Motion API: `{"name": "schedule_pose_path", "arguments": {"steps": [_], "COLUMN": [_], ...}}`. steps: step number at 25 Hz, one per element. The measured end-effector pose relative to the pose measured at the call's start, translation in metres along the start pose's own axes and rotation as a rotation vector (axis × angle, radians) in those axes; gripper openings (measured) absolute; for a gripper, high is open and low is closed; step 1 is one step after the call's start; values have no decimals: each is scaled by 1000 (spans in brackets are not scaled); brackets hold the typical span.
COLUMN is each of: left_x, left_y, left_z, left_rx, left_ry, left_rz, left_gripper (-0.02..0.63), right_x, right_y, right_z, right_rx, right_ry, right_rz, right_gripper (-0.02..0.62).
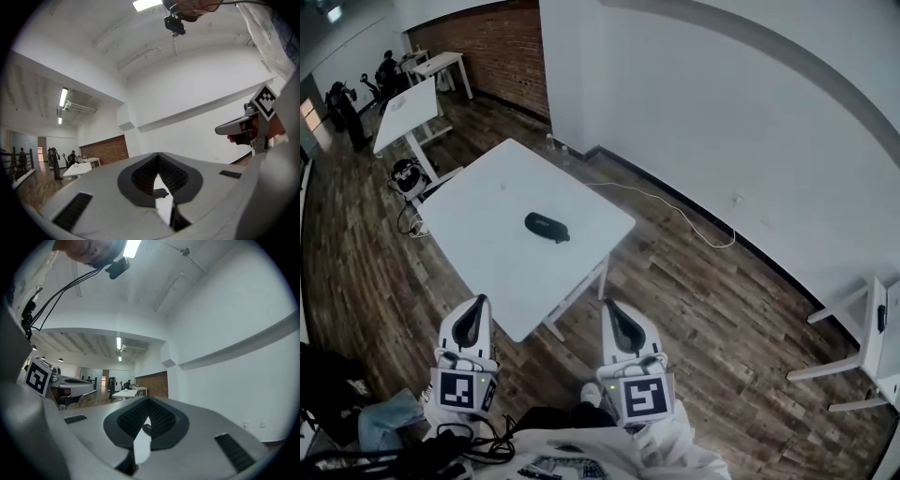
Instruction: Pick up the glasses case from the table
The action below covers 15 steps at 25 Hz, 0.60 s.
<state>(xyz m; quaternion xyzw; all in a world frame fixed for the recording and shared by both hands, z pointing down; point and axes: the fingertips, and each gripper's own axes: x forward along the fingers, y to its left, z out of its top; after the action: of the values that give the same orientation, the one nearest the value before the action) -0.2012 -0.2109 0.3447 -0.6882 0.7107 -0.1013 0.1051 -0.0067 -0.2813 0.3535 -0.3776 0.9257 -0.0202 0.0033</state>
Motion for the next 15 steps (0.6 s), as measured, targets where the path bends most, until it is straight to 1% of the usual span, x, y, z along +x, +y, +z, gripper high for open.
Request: {"name": "schedule_pose_path", "arguments": {"steps": [2, 6, 9, 12, 15], "left_x": [15, 35, 48, 66, 83], "left_y": [8, 28, 35, 37, 33], "left_z": [-8, -30, -43, -54, -62], "left_rx": [11, -34, -36, -5, 24], "left_ry": [23, 75, 98, 107, 111], "left_rz": [8, 33, 36, 14, -47], "left_gripper": [26, 26, 26, 26, 25], "right_x": [17, 42, 56, 68, 76], "right_y": [-6, -8, -17, -27, -31], "right_z": [-5, -13, -10, -11, -15], "right_rx": [14, 29, 11, 1, 5], "right_ry": [12, 36, -5, -22, -10], "right_rz": [7, 23, 4, -21, -35], "right_gripper": [-3, -3, -3, -3, -3]}}
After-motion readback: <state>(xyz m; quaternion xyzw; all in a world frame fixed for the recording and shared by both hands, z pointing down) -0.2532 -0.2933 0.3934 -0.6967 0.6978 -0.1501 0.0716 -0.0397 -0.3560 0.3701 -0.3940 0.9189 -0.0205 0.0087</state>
